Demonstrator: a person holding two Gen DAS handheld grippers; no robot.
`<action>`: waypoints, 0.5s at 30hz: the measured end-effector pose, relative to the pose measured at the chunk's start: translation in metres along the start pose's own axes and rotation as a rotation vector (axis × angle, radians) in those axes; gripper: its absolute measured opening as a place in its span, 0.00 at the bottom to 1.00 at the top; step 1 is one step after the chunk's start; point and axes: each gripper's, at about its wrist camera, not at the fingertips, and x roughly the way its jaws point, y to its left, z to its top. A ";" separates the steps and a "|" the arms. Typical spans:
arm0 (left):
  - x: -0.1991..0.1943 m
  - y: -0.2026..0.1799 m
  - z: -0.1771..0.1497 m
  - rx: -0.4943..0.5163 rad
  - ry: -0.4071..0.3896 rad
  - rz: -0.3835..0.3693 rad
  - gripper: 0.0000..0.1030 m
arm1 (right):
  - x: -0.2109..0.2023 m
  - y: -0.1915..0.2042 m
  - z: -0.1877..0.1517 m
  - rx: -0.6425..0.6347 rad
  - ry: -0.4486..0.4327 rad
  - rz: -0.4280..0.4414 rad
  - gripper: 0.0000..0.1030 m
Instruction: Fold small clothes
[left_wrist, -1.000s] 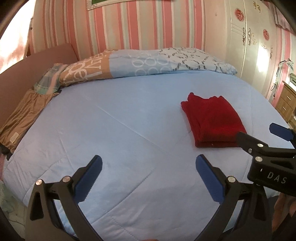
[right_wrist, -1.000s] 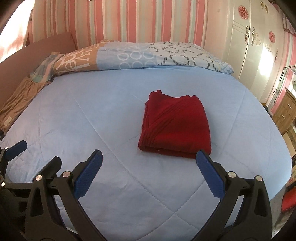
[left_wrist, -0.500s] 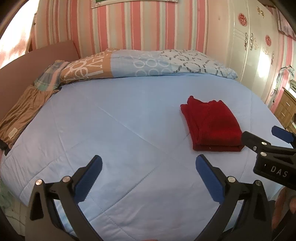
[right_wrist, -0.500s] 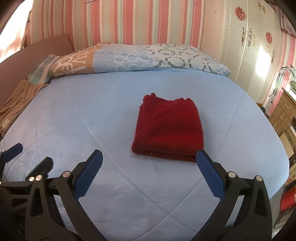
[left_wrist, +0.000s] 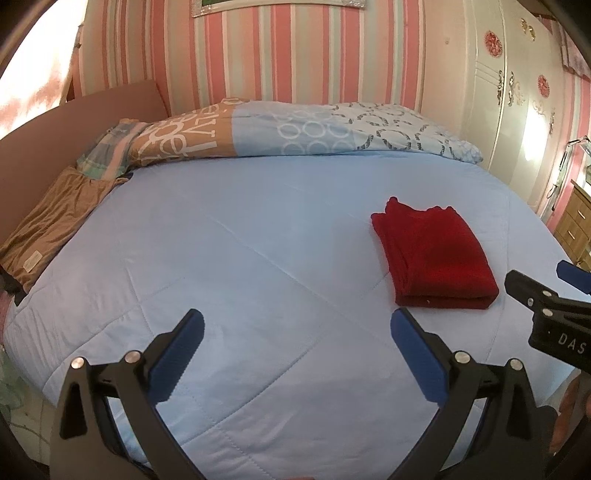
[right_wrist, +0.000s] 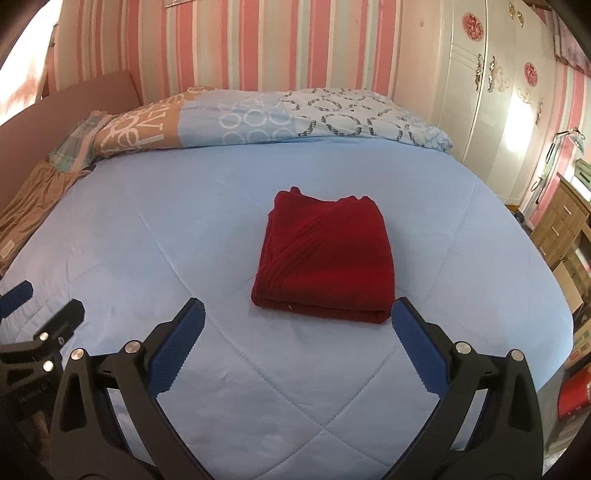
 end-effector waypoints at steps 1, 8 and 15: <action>0.000 0.001 0.000 -0.004 -0.001 0.003 0.99 | 0.000 -0.001 -0.001 0.002 0.001 0.000 0.97; 0.002 0.006 0.000 -0.020 0.010 0.020 0.98 | 0.001 -0.007 -0.006 0.007 0.015 0.004 0.97; 0.001 0.010 -0.002 -0.035 0.005 0.037 0.99 | 0.003 -0.006 -0.010 0.004 0.027 0.014 0.97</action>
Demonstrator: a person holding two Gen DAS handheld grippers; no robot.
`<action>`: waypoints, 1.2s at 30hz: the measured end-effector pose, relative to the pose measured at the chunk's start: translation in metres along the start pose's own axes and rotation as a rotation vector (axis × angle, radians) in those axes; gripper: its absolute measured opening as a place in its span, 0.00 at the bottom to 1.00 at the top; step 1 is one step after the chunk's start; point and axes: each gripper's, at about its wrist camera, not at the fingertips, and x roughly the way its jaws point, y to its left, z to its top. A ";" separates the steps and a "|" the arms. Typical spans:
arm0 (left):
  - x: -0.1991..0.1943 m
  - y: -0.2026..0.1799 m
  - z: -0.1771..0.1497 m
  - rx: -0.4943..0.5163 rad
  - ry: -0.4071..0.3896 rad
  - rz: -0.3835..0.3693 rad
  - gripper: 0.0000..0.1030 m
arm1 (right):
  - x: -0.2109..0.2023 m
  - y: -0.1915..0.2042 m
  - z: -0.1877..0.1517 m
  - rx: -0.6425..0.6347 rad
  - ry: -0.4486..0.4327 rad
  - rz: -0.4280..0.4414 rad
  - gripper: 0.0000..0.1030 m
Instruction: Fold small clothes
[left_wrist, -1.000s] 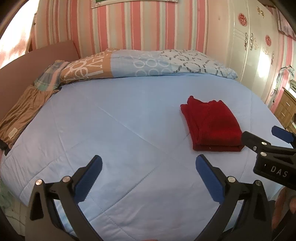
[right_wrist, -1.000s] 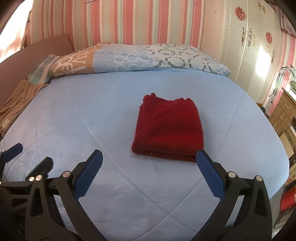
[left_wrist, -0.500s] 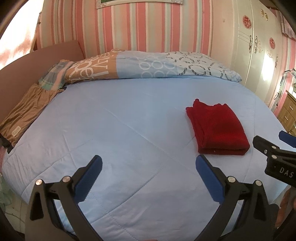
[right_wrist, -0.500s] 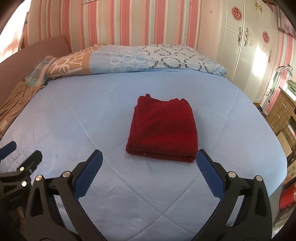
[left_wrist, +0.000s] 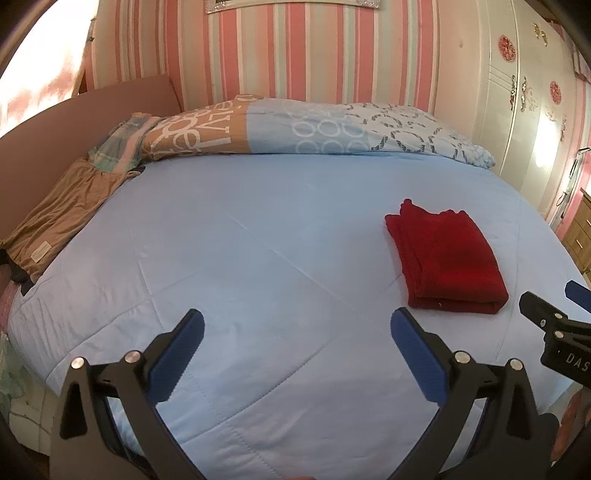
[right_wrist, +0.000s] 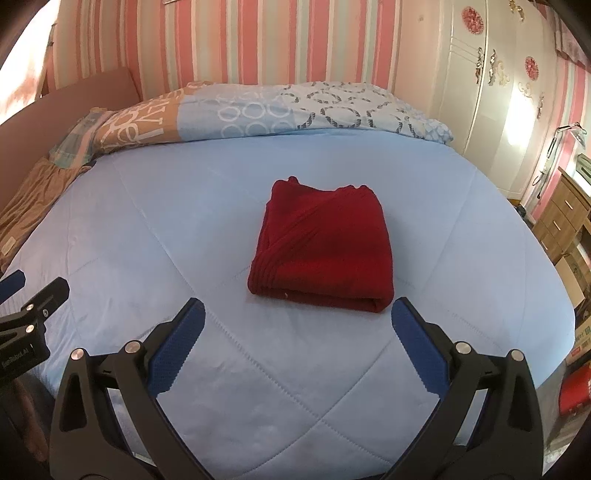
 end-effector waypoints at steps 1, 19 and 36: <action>0.000 0.001 0.000 -0.005 0.002 -0.001 0.99 | 0.000 0.001 0.000 0.001 0.000 0.002 0.97; -0.002 0.003 0.000 -0.035 -0.006 0.007 0.98 | 0.008 0.007 -0.005 -0.016 0.025 -0.003 0.97; -0.001 0.001 -0.005 -0.022 0.024 -0.017 0.99 | 0.014 0.006 -0.007 -0.006 0.031 0.007 0.97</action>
